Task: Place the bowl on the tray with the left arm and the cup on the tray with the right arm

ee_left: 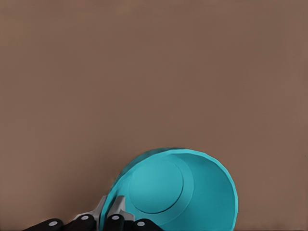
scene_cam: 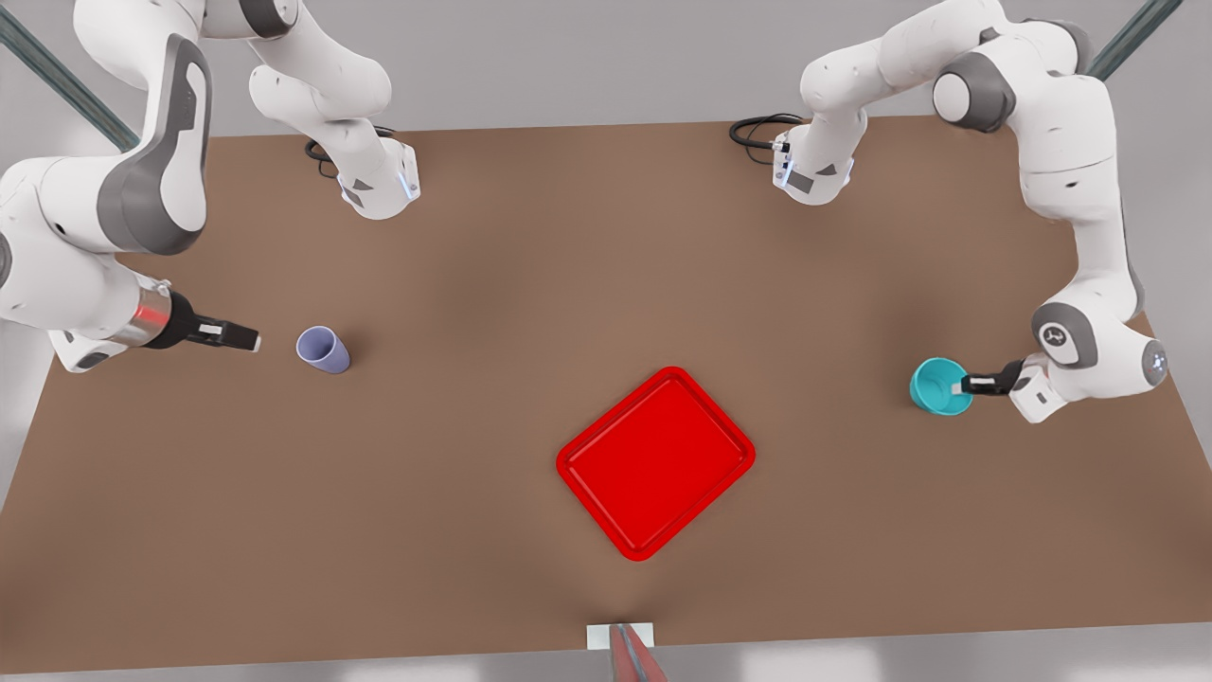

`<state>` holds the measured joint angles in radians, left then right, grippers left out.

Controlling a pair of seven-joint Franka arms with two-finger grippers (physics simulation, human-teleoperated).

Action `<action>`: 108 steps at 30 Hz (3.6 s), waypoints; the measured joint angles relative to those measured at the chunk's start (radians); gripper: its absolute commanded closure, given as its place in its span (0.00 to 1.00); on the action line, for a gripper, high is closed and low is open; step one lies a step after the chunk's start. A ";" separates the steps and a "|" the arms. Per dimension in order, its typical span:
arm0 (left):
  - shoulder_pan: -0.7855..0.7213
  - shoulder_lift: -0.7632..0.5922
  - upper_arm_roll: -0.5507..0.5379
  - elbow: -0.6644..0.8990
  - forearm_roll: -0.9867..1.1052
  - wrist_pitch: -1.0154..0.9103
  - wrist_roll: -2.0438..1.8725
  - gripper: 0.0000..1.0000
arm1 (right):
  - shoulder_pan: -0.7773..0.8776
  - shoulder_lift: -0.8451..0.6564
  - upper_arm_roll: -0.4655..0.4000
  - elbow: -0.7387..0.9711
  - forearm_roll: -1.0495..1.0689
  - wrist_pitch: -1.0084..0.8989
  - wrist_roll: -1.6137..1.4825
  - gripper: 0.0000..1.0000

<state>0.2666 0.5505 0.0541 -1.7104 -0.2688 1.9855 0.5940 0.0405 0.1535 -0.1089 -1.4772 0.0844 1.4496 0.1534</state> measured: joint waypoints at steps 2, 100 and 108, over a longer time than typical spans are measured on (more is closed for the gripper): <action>-0.186 -0.088 -0.009 0.006 0.005 -0.001 -0.060 0.79 | 0.002 0.000 0.000 0.000 0.000 0.001 0.000 0.00; -0.523 -0.254 0.047 0.393 0.294 -0.625 -0.526 0.00 | -0.114 -0.091 -0.012 -0.814 -0.089 0.609 -0.116 0.00; -0.523 -0.253 0.049 0.393 0.295 -0.625 -0.526 0.00 | -0.109 -0.066 -0.012 -0.841 -0.089 0.646 -0.117 0.00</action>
<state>-0.2562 0.2977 0.1027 -1.3177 0.0259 1.3601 0.0675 -0.0689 0.0875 -0.1211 -2.3180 -0.0046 2.0957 0.0368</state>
